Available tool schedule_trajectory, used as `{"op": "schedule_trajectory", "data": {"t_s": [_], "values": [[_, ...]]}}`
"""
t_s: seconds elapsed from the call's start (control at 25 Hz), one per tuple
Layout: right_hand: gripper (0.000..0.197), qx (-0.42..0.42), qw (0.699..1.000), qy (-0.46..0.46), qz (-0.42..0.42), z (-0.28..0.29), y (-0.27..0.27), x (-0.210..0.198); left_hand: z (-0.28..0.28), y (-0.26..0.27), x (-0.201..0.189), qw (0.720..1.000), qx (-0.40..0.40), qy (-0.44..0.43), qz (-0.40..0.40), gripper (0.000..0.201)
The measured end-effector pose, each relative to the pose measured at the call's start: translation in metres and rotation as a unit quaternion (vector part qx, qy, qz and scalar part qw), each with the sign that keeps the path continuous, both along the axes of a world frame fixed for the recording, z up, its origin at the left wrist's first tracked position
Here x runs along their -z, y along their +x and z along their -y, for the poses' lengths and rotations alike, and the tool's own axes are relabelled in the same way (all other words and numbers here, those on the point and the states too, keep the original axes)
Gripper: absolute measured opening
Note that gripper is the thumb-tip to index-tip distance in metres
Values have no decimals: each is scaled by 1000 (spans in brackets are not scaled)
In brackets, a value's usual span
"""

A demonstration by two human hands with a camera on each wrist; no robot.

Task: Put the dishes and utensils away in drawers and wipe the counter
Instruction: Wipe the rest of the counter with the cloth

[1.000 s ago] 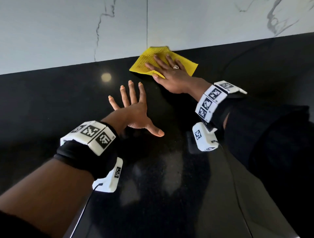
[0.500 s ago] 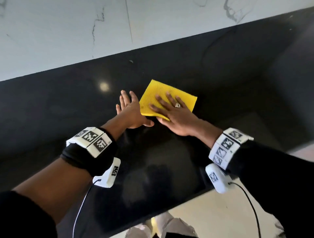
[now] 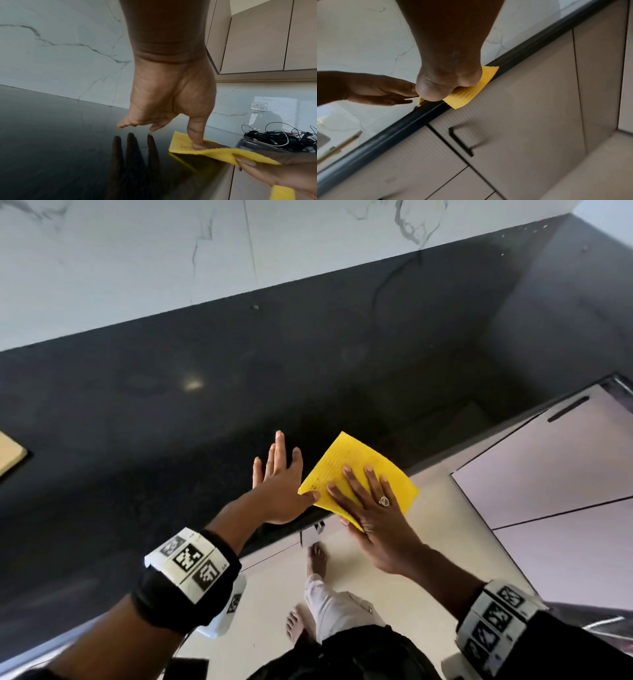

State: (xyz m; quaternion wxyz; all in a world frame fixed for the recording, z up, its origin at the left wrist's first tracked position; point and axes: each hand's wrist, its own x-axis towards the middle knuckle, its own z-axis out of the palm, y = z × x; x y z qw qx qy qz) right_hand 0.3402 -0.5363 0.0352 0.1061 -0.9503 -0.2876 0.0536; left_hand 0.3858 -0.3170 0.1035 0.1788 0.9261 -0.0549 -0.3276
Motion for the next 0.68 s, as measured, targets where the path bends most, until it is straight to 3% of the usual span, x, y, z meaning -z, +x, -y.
{"op": "schedule_trajectory", "data": {"t_s": [0.12,0.2,0.4,0.56,0.68], "values": [[53,-47,999,9,11,-51,-24,9,-11,-27,3,999,-37,-8,21,77],[54,-79,996,-5,35,-55,-23,13,-16,-32,1,998,-50,-16,34,74],[68,-178,975,-108,83,38,21,1,-6,-17,-12,998,-12,-10,57,76],[66,-25,988,-144,41,120,62,-15,10,15,-25,997,19,-25,67,75],[60,118,987,-106,-38,104,78,-24,20,50,-28,996,36,-26,74,75]]}}
